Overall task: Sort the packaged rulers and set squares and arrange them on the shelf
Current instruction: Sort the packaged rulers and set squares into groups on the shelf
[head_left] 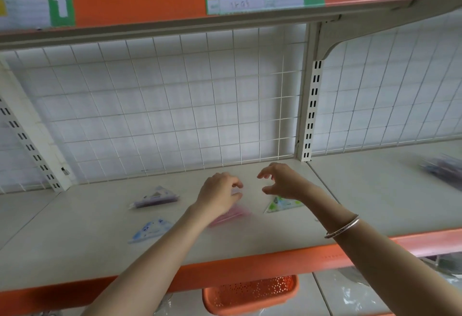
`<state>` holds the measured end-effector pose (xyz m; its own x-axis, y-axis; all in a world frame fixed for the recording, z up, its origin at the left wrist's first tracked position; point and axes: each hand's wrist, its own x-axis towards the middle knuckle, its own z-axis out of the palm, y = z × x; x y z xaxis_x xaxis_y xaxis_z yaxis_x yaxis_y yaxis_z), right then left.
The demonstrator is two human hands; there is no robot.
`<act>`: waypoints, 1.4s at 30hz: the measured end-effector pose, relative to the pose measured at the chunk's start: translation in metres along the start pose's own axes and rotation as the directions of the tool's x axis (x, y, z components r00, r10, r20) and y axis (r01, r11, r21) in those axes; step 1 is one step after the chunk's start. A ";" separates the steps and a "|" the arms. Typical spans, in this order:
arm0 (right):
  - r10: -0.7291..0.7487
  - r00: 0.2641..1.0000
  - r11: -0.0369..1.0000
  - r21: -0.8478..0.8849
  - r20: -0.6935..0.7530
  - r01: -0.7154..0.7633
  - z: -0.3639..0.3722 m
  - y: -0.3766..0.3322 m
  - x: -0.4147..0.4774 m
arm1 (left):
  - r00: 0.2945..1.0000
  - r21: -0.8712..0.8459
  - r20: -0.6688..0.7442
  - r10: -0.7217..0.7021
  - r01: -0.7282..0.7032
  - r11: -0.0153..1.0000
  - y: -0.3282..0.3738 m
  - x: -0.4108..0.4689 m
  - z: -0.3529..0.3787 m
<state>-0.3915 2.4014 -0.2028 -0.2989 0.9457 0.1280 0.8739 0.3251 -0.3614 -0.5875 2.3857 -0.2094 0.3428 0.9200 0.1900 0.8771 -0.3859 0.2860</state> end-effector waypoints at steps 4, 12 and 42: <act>0.084 0.996 0.994 -0.066 -0.027 -0.085 -0.008 0.023 -0.006 | 0.992 0.093 0.084 0.091 -0.098 0.991 0.025 0.012 0.014; 0.195 0.978 0.968 -0.174 0.073 -0.180 -0.007 0.056 -0.021 | 0.979 0.275 0.181 0.094 -0.142 0.951 0.061 0.040 0.041; 0.233 0.955 0.934 0.316 -0.182 -0.168 0.019 0.081 -0.036 | 0.964 -0.490 -0.029 -0.264 0.217 0.845 0.074 0.049 0.069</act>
<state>-0.3168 2.3938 -0.2540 -0.0119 0.9784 0.2062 0.7450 0.1462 -0.6508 -0.4827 2.4066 -0.2434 0.0889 0.9869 0.1345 0.6504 -0.1598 0.7426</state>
